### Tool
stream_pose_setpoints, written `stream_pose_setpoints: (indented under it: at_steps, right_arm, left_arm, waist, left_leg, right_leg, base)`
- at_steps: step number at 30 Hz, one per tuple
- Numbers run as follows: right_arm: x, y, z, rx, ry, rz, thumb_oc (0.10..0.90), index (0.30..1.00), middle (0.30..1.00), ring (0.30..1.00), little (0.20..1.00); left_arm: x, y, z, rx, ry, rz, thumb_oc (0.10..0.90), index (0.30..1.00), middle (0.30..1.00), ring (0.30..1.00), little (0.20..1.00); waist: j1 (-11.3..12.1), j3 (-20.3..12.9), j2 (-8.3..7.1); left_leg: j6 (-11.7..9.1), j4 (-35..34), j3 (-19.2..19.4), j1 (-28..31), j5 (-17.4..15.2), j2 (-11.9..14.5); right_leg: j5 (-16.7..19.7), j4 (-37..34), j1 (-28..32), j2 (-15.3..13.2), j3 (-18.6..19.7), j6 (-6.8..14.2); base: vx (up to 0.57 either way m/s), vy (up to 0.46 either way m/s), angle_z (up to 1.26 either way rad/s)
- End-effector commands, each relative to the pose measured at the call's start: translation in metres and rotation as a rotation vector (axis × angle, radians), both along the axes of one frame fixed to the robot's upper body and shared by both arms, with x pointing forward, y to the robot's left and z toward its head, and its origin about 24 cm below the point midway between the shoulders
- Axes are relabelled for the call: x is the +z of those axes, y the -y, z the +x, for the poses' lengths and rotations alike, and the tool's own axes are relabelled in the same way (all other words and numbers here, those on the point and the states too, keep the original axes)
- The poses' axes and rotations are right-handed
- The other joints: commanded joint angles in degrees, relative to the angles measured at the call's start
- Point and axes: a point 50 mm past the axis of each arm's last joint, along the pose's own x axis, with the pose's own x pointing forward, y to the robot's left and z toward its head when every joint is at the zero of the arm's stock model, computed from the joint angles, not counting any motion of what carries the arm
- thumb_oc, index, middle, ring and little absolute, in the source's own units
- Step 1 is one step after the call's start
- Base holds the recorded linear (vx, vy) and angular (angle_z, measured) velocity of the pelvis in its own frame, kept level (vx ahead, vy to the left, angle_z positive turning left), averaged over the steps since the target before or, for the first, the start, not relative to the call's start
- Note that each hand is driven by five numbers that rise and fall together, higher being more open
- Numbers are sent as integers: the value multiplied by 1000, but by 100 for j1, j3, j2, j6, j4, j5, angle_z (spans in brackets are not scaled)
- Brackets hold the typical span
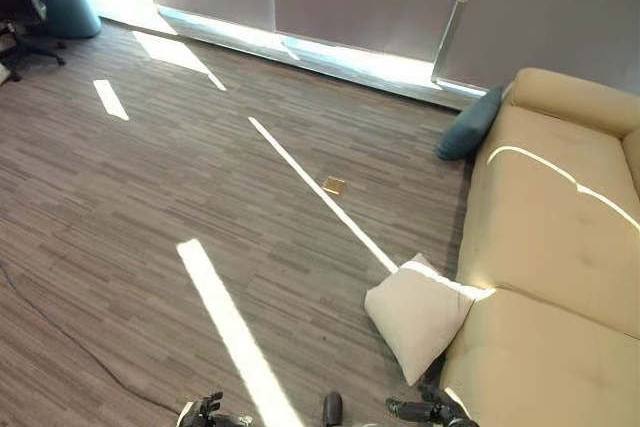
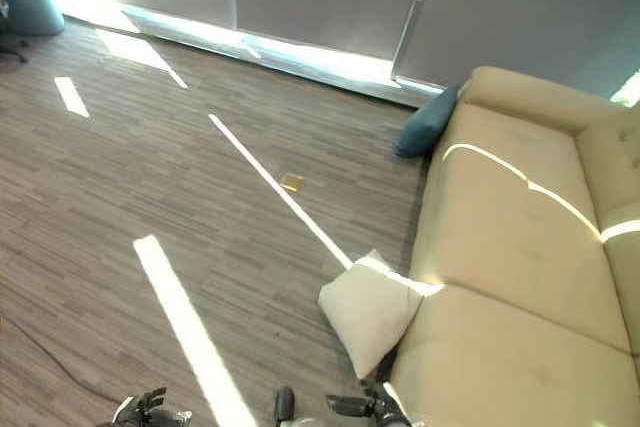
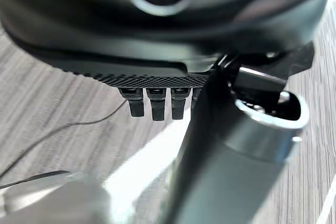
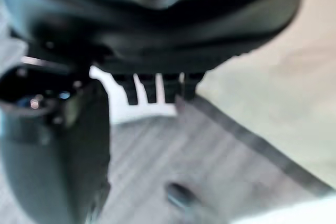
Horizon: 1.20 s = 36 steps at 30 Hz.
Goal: Pick up all the scattered cushions and arrange them neatly on the sofa.
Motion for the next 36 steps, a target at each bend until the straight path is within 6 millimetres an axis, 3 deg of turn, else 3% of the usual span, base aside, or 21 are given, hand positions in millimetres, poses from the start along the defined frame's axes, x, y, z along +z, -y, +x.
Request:
stream_pose_setpoints:
  at_steps: [1,2,3,4,5,8,10,13,16,18,19,20,23,24,27,29,31,32,34,35,36]
  right_arm:
    - [1,21,-15,-45,-21,-52,800,900,900,900,900]
    - [0,21,-16,-45,-28,-57,800,900,900,900,900]
    - [0,21,-16,-45,-28,-57,800,900,900,900,900]
    - [1,22,-15,-41,-26,-61,800,900,900,900,900]
    - [1,22,-15,-35,-24,-70,800,900,900,900,900]
    - [2,23,-12,-20,-16,-81,800,900,900,900,900]
    - [3,22,-10,-8,-10,-79,800,900,900,900,900]
    - [2,16,-9,8,-11,-64,800,900,900,900,900]
    - [1,11,-6,30,-10,-56,800,900,900,900,900]
    - [3,6,3,53,10,-46,800,900,900,900,900]
    - [4,3,6,63,19,-41,800,900,900,900,900]
    - [4,-1,9,77,30,-35,800,900,900,900,900]
    - [4,0,9,82,27,-42,800,900,900,900,900]
    - [4,0,9,82,27,-42,800,900,900,900,900]
    - [5,5,9,93,19,-66,800,900,900,900,900]
    - [5,7,8,97,15,-74,800,900,900,900,900]
    - [4,10,2,86,1,-77,800,900,900,900,900]
    - [2,13,-7,65,-18,-75,800,900,900,900,900]
    - [1,17,-12,46,-26,-80,800,900,900,900,900]
    - [1,20,-16,17,-31,-78,800,900,900,900,900]
    - [2,22,-14,11,-22,-81,800,900,900,900,900]
  left_arm:
    - [13,-18,18,-25,82,55,800,900,900,900,900]
    - [13,-19,18,-29,76,56,800,900,900,900,900]
    - [13,-19,18,-29,76,56,800,900,900,900,900]
    - [12,-19,17,-32,72,60,800,900,900,900,900]
    - [13,-20,17,-29,75,62,800,900,900,900,900]
    - [13,-19,19,-20,84,63,800,900,900,900,900]
    - [11,-18,14,-5,68,54,800,900,900,900,900]
    - [8,-18,7,-28,35,59,800,900,900,900,900]
    - [11,-21,12,-44,41,71,800,900,900,900,900]
    - [14,-26,17,-51,55,90,800,900,900,900,900]
    - [16,-28,20,-49,63,96,800,900,900,900,900]
    - [18,-31,22,-44,73,109,800,900,900,900,900]
    - [17,-31,19,-29,65,102,800,900,900,900,900]
    - [16,-31,19,-29,65,101,800,900,900,900,900]
    - [13,-28,12,-19,47,89,800,900,900,900,900]
    - [13,-27,13,-25,44,87,800,900,900,900,900]
    - [12,-24,12,-53,40,82,800,900,900,900,900]
    - [10,-20,10,-68,32,74,800,900,900,900,900]
    - [9,-17,11,-77,37,65,800,900,900,900,900]
    - [9,-11,16,-110,45,55,800,900,900,900,900]
    - [11,-11,22,-119,61,58,800,900,900,900,900]
  waist:
    - [-62,176,-190]
    - [3,176,-231]
    - [1,172,-233]
    - [41,176,-209]
    - [160,216,-133]
    - [251,225,-99]
    - [284,127,-74]
    - [301,-31,-126]
    - [305,-18,-146]
    - [246,60,-123]
    - [240,98,-98]
    - [241,135,-25]
    - [194,75,18]
    - [194,87,24]
    - [96,107,8]
    - [66,161,40]
    - [3,113,-22]
    - [-92,23,-40]
    - [-128,-20,-38]
    - [-172,32,-88]
    - [-114,106,-124]
  left_leg:
    - [480,-1268,368,164,273,-85]
    - [545,-1911,354,-36,137,-43]
    - [545,-1916,353,-37,141,-46]
    - [504,-2367,243,-115,301,-21]
    - [362,-3073,-161,-260,770,0]
    - [266,-3432,-615,-464,1120,-1]
    - [280,-3727,-844,-276,1092,-54]
    - [461,-3594,-595,-78,863,-183]
    - [597,-3591,-466,93,744,-221]
    - [731,-3622,-354,215,666,-219]
    - [772,-3644,-293,259,649,-191]
    - [805,-3714,-152,402,575,-140]
    - [809,-3958,6,771,454,-217]
    - [806,-3967,3,794,449,-211]
    - [804,-4067,139,1162,238,-407]
    - [789,-4047,164,1258,162,-398]
    - [812,-3905,142,1337,-8,-513]
    - [731,-3728,132,1432,-156,-529]
    - [645,-3438,173,1420,-196,-509]
    - [276,-1898,288,976,307,-185]
    - [259,-1323,175,694,486,-182]
  right_leg:
    - [-834,418,166,-298,-9,956]
    - [-969,364,309,-331,52,1023]
    - [-970,364,305,-333,50,1024]
    - [-1025,358,376,-311,112,1041]
    - [-1147,358,544,-213,279,1033]
    - [-1232,396,614,-155,439,1033]
    - [-1348,527,717,-183,587,1100]
    - [-1298,930,686,-426,703,1287]
    - [-1164,1414,498,-486,813,1402]
    - [-836,2113,100,-526,878,1512]
    - [-767,2362,-68,-552,829,1543]
    - [-733,2592,-297,-703,489,1547]
    - [-908,1965,-523,-655,-86,1413]
    - [-912,1957,-499,-648,-91,1412]
    - [-596,975,-859,-560,-826,1444]
    - [-580,864,-873,-537,-942,1471]
    - [-564,667,-712,-486,-799,1414]
    - [-527,622,-614,-406,-604,1329]
    - [-497,515,-487,-405,-658,1299]
    - [-525,266,-40,-266,-500,1090]
    - [-542,250,46,-231,-404,1000]
  base:
    - [326,63,-29]
    - [178,55,-19]
    - [272,107,-20]
    - [254,163,-19]
    - [323,211,-27]
    - [180,129,-45]
    - [368,325,-99]
    - [288,315,-63]
    - [169,213,-53]
    - [66,148,-51]
    - [100,230,-49]
    - [143,223,-64]
    - [209,151,-71]
    - [157,51,-62]
    - [286,75,-34]
    - [167,20,-39]
    - [302,7,-4]
    - [375,-33,6]
    - [266,-79,35]
    - [167,-132,49]
    - [190,-149,33]
